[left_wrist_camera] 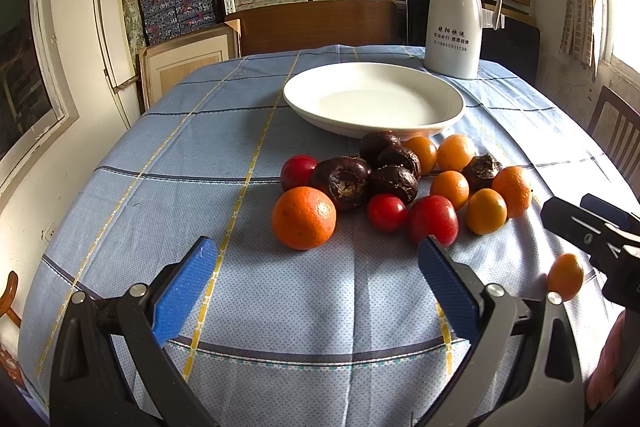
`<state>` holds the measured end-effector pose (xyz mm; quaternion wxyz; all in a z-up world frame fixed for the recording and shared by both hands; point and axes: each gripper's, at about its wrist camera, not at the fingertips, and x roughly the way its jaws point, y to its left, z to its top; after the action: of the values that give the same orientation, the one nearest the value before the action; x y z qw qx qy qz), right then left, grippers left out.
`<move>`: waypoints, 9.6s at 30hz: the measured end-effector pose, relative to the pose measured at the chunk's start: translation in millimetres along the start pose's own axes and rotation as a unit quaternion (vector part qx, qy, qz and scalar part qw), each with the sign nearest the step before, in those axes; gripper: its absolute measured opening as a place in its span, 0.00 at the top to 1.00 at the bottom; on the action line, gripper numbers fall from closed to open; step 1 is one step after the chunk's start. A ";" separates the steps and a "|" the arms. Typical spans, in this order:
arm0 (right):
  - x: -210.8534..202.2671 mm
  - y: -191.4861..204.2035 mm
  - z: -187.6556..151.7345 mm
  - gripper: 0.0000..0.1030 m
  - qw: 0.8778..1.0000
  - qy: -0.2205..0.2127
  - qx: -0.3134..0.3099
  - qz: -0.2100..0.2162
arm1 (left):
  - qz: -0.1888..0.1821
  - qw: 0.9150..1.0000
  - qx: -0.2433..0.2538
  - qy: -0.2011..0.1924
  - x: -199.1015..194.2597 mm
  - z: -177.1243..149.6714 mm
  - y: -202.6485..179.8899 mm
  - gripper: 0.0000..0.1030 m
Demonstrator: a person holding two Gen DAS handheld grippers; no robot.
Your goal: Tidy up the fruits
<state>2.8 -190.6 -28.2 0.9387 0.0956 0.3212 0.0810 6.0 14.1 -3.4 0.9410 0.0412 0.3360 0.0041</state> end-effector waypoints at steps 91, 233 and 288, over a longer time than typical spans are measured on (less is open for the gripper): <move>117.0 32.0 121.3 0.60 0.994 0.054 -0.027 0.087 | -0.106 0.992 0.001 0.070 138.1 130.1 1.3 0.57; 88.1 -8.0 72.6 0.40 0.994 0.012 0.060 0.090 | -0.087 0.994 -0.057 0.038 113.2 78.6 52.7 0.30; 109.2 22.9 50.1 0.62 0.992 0.081 -0.021 0.089 | -0.147 0.983 -0.032 0.102 109.3 42.3 40.6 0.59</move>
<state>116.9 -151.5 -48.3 0.9005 0.0973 0.3843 0.1788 118.2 55.3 -36.7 0.8929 -0.0391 0.4323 -0.1197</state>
